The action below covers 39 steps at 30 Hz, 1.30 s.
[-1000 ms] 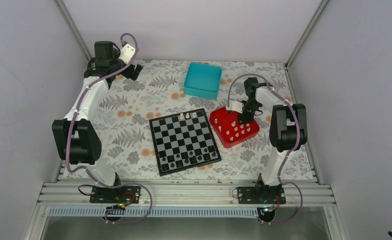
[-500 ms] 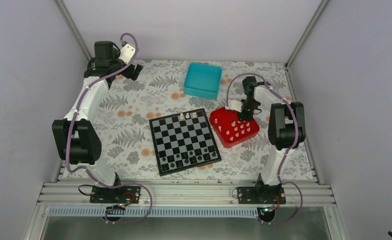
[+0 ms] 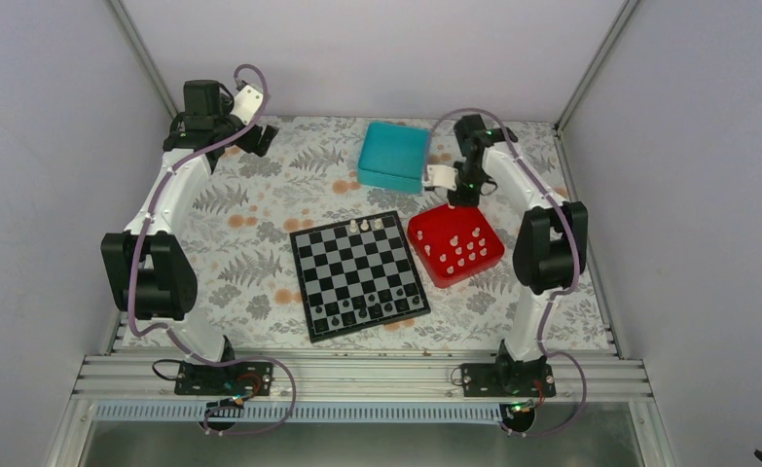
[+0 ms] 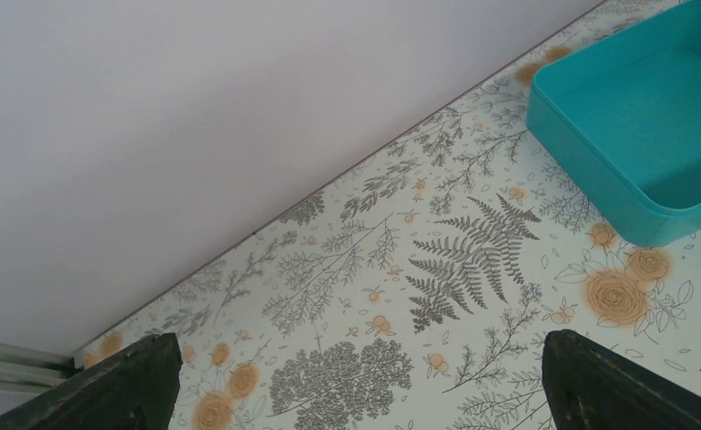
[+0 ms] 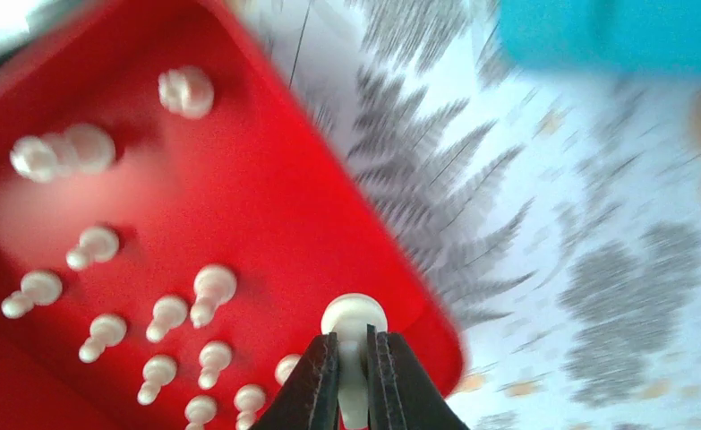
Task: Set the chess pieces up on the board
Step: Pick up the chess piece from the storage box, then place the chess piece on the chessboard.
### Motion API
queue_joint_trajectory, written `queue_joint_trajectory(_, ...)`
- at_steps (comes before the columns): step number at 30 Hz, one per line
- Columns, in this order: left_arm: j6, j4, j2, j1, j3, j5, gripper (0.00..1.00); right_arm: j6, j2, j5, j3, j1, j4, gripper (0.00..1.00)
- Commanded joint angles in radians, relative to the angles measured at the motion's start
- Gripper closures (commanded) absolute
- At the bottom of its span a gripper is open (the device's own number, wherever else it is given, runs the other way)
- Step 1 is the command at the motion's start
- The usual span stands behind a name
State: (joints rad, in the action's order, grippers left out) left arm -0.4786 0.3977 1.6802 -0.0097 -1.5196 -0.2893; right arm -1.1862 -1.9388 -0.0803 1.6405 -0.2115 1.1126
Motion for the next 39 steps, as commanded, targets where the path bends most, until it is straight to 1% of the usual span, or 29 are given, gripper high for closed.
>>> queue_joint_trajectory(1,0.003,-0.009,-0.029,-0.002,-0.004,-0.016,0.00,0.019,-0.014,0.003,0.195,-0.112,0.115,0.96)
queue_joint_trajectory(5,-0.002,0.003,-0.038,-0.003,-0.014,-0.009,0.00,0.034,-0.107,0.021,0.404,-0.243,0.168,0.96)
queue_joint_trajectory(10,-0.019,-0.001,-0.077,0.004,0.017,0.007,0.00,0.039,-0.223,0.056,0.572,-0.415,0.156,0.95)
queue_joint_trajectory(13,-0.028,-0.005,-0.102,0.013,0.045,0.007,0.00,0.040,-0.284,0.059,0.621,-0.492,0.135,0.95)
queue_joint_trajectory(17,-0.035,-0.018,-0.132,0.029,0.086,0.005,0.00,0.048,-0.327,0.042,0.622,-0.570,0.059,0.95)
queue_joint_trajectory(20,-0.043,-0.028,-0.151,0.043,0.118,0.001,0.00,0.045,-0.349,0.017,0.622,-0.613,0.016,0.95)
queue_joint_trajectory(26,-0.037,-0.051,-0.178,0.073,0.170,-0.029,0.00,0.029,-0.414,0.007,0.631,-0.669,-0.017,0.95)
queue_joint_trajectory(32,-0.037,-0.068,-0.199,0.094,0.220,-0.041,0.00,0.031,-0.456,-0.014,0.648,-0.693,-0.046,0.95)
queue_joint_trajectory(39,-0.034,-0.068,-0.203,0.113,0.229,-0.062,0.00,0.031,-0.485,-0.037,0.656,-0.696,-0.063,0.95)
